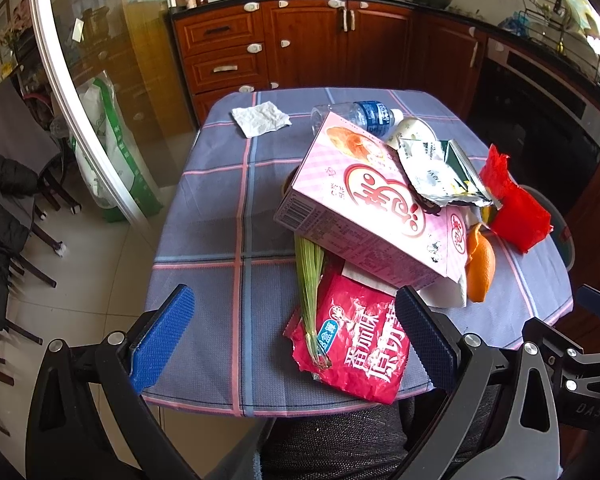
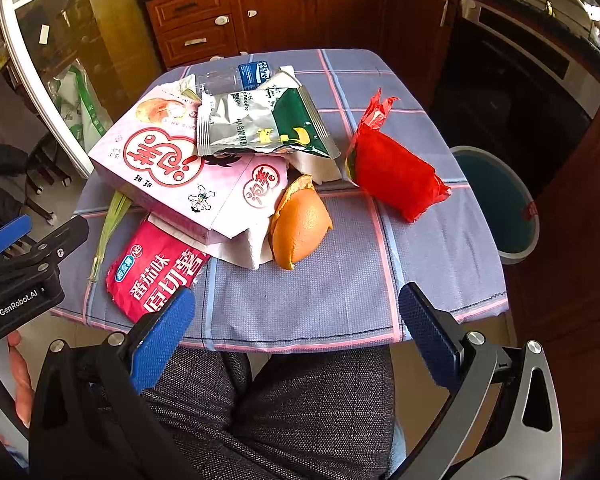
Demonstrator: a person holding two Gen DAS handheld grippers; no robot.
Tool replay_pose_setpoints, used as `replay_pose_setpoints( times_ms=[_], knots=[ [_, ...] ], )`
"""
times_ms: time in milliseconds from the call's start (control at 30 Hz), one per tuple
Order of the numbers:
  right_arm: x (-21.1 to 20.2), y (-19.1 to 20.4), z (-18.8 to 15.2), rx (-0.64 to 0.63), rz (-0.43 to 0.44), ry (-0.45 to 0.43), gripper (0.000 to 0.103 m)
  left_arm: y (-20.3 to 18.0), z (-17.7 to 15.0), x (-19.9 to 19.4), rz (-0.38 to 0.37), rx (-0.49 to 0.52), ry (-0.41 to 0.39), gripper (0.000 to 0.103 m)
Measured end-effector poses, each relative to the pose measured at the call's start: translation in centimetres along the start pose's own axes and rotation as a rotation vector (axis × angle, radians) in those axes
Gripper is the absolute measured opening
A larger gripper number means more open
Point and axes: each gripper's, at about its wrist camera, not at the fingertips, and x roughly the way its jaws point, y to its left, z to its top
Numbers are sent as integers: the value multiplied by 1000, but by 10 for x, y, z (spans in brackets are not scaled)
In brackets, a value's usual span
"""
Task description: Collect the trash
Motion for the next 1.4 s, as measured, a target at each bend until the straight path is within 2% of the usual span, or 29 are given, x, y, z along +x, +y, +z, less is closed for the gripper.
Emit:
replay_pose_setpoints(
  times_ms=[433,533,633,733,933,1067,1300,1400],
  knots=[
    [4,1,-1,-3,5,15,98,-1,-2,5,-2,9,8,100],
    [2,-1,4,-45,15,-8,98,-3,2,5,-17,30,-1,100],
    [-4,-17,16,-61,31,-58,98,-11,10,10,-44,93,-22,100],
    [-2,-43,35,-15,-12,-78,98,-27,19,21,-63,196,-4,100],
    [33,-76,69,10,21,-13,98,-62,34,30,-143,371,0,100],
    [55,-84,87,-15,32,20,82,-77,45,35,-168,451,-4,100],
    [81,-77,115,-102,65,59,80,-95,69,39,-186,511,-7,100],
    [95,-75,119,-129,59,84,72,-110,70,45,-200,557,13,100]
  ],
)
